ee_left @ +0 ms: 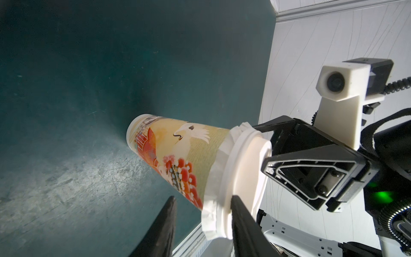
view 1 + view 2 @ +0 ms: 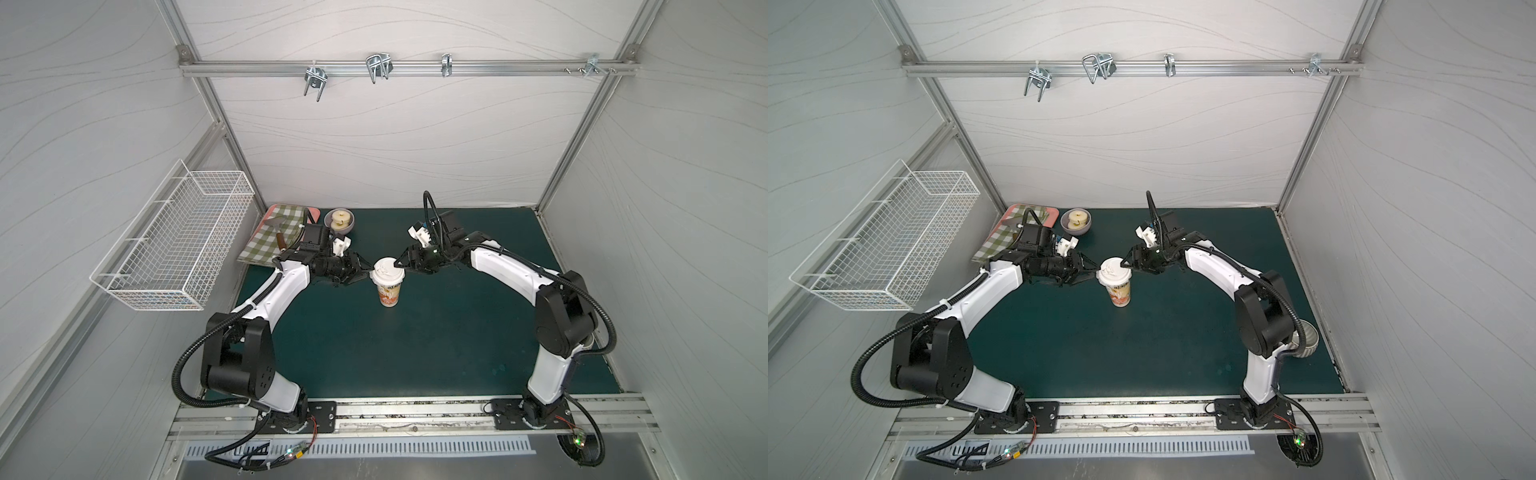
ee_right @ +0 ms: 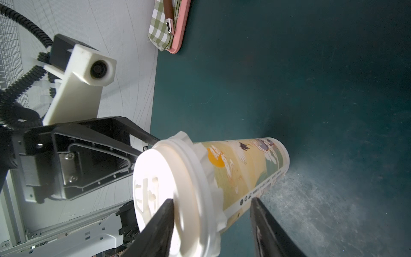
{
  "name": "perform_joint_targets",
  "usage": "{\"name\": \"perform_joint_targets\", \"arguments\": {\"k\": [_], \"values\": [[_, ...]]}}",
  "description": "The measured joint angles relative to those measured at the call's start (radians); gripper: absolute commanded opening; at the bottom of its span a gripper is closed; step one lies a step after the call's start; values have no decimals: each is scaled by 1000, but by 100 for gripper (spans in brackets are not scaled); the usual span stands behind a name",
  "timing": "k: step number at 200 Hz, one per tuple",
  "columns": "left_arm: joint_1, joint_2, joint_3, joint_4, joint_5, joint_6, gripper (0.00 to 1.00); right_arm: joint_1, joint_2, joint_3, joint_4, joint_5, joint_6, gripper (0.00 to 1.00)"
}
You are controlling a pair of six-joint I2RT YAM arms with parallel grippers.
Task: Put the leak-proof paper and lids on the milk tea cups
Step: Secure the cup lid on the cup.
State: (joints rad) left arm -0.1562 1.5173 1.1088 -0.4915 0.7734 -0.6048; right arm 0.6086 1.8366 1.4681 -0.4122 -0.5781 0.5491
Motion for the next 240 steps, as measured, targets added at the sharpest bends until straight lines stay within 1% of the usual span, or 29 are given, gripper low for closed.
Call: {"name": "perform_joint_targets", "arguments": {"k": [41,68,125,145,166,240], "values": [[-3,3,0,2,-3,16,40,0,1,0,0,0,0,55],[-8,4,0,2,-24,35,37,0,1,0,0,-2,0,56],[-11,4,-6,10,-38,58,37,0,3,0,1,-5,0,55],[-12,4,-6,10,-39,64,35,0,3,0,2,-6,0,55],[-13,3,-3,7,-42,71,37,0,3,0,2,-6,0,55],[-19,3,8,-10,-62,79,36,0,4,0,2,-6,0,56]]}}
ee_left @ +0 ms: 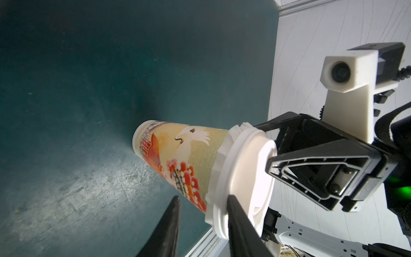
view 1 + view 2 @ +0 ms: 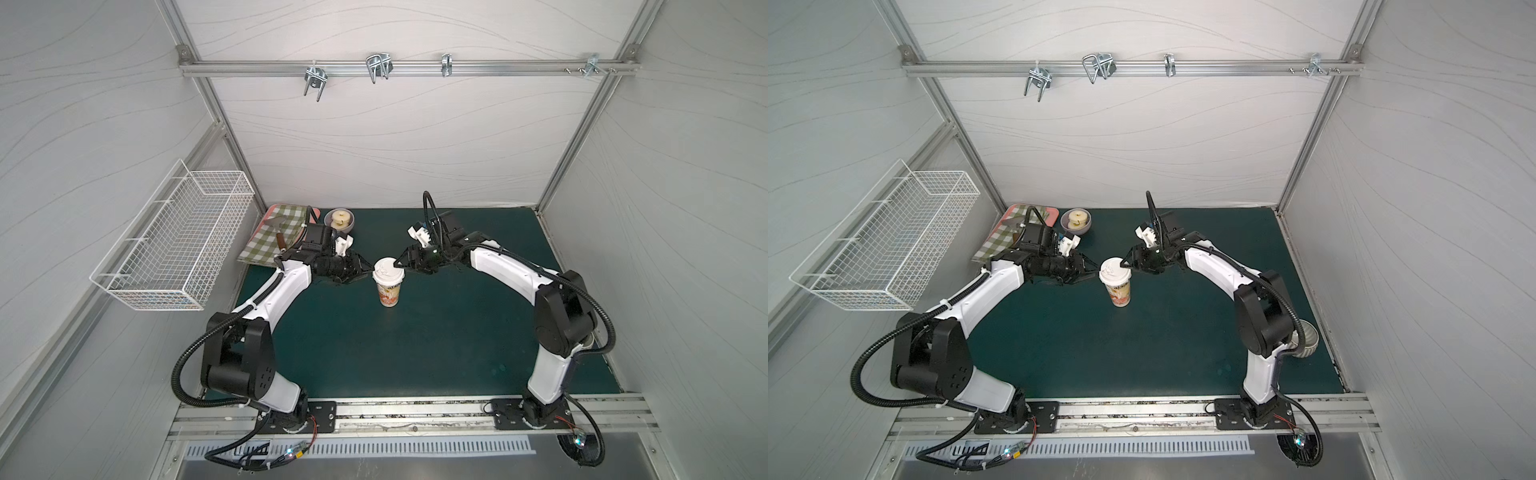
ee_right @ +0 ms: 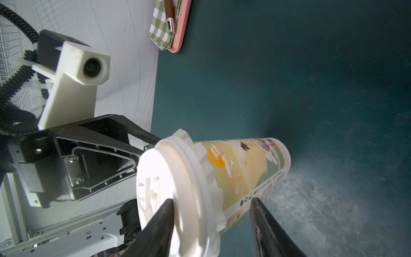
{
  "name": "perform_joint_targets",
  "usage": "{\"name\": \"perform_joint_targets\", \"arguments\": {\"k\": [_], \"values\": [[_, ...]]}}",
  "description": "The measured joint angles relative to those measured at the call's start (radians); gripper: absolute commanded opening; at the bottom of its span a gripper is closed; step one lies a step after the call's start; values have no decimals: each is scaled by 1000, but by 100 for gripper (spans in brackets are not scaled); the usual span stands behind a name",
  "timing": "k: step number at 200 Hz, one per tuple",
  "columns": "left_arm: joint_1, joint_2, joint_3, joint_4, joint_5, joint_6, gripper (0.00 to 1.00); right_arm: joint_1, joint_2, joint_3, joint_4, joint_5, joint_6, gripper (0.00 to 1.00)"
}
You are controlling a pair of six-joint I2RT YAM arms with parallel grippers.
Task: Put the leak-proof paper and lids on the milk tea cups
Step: Secure the cup lid on the cup.
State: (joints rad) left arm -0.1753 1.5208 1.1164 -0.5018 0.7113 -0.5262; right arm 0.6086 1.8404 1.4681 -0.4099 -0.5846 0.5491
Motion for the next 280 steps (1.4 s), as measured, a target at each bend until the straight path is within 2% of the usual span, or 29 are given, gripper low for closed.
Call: {"name": "perform_joint_targets", "arguments": {"k": [36,105,196,236,280], "values": [[-2,-1,5,-7,-8,0,40,0,0,0,0,0,0,56],[-10,-1,82,-136,-72,-2,46,0,0,3,-3,-3,1,61],[-10,-7,138,-181,-73,-12,53,-2,0,34,-38,0,3,71],[-10,-19,166,-189,-73,-12,53,-15,-13,42,-39,0,4,71],[-10,-21,166,-197,-73,-12,54,-35,-15,2,-15,-20,19,65]]}}
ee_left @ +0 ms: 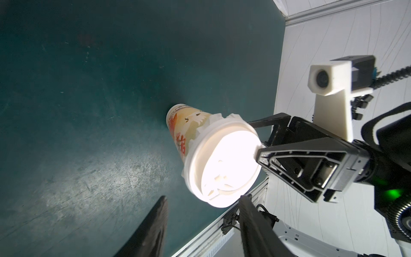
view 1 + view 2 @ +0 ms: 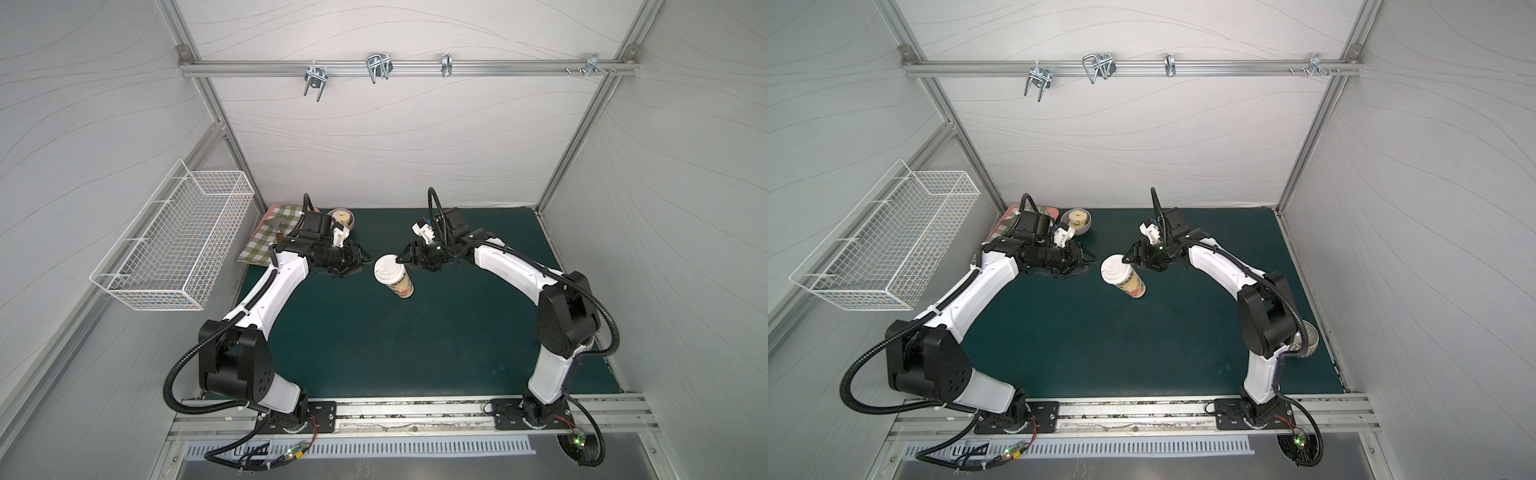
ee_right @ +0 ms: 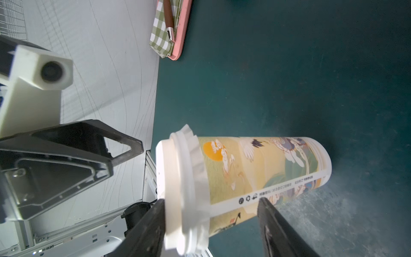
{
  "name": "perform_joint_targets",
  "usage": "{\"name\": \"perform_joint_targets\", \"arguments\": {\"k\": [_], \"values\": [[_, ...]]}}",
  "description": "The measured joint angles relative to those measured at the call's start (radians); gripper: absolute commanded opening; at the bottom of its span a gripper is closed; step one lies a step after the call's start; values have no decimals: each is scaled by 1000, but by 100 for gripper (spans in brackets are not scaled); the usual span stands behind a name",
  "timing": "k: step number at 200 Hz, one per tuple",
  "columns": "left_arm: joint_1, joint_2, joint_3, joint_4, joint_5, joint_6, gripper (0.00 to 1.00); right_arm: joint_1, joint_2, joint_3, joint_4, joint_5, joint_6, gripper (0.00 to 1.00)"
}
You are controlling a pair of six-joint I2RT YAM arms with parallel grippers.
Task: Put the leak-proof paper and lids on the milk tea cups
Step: Secure the cup lid on the cup.
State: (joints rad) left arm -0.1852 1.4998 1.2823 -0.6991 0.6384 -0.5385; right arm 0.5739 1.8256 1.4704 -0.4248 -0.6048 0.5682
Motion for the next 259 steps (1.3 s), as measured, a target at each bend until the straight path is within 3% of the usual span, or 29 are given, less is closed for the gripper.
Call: {"name": "perform_joint_targets", "arguments": {"k": [101,259], "values": [[-6,-5,0,-8,0,0,54,-52,-13,-60,68,-41,23,66],[-19,-5,0,-10,-3,8,60,-145,-50,-100,87,-59,71,76]]}}
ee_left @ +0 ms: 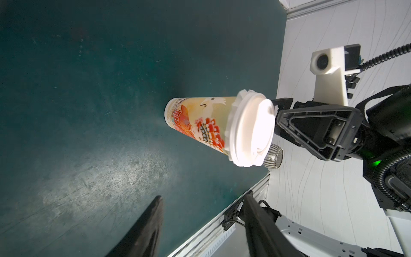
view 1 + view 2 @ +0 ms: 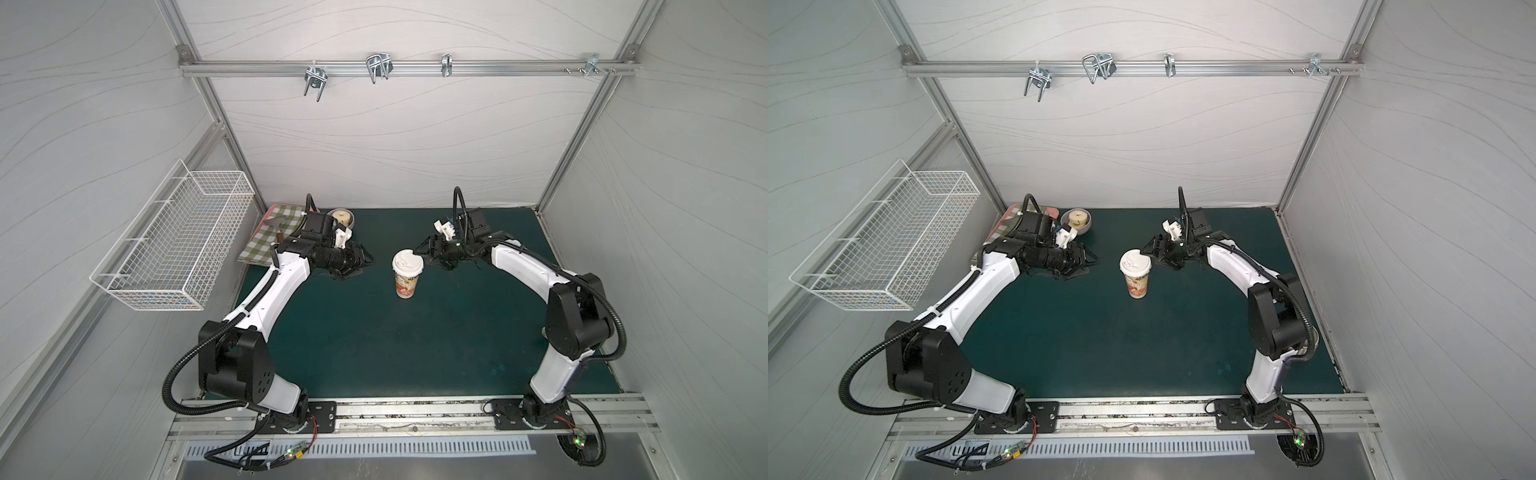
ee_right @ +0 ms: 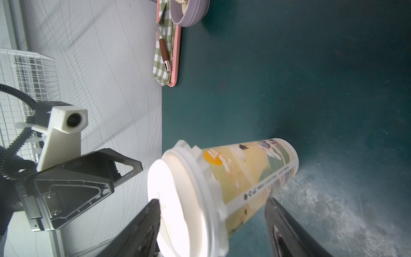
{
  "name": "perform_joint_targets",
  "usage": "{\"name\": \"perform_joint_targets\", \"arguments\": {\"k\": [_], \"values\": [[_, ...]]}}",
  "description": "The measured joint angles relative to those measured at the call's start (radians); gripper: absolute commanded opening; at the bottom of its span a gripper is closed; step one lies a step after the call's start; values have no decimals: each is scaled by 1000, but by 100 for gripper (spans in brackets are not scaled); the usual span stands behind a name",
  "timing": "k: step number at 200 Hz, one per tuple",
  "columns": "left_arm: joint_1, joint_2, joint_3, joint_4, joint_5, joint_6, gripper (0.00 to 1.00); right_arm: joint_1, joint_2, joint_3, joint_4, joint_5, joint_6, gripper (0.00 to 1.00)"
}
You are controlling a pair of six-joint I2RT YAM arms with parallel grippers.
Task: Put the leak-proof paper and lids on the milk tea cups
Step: Secure the cup lid on the cup, then reset both arms
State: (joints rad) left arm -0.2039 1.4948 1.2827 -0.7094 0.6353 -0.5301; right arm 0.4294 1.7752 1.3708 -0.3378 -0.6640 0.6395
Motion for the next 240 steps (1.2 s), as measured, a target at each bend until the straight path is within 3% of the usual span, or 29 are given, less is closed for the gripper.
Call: {"name": "perform_joint_targets", "arguments": {"k": [47,77,90,94,99,132,159,202,240], "values": [[0,0,8,-11,-8,4,64,-23,-13,0,0,0,0,76],[0,1,36,-34,-37,18,78,-39,-40,-8,-1,5,-4,79],[2,1,56,-51,-77,27,84,-52,-69,-16,-3,18,-13,84],[4,1,64,-57,-93,32,85,-57,-80,-20,-4,25,-16,97],[6,1,72,-60,-114,32,88,-64,-95,-25,-5,32,-22,99],[31,-3,100,-57,-351,36,96,-129,-232,-87,-10,124,-67,99],[62,-31,52,11,-622,26,98,-163,-360,-160,-14,300,-128,99],[73,-117,-246,313,-1057,119,99,-165,-533,-375,70,670,-303,99],[77,-81,-491,592,-1257,282,99,-178,-535,-634,306,904,-486,99]]}}
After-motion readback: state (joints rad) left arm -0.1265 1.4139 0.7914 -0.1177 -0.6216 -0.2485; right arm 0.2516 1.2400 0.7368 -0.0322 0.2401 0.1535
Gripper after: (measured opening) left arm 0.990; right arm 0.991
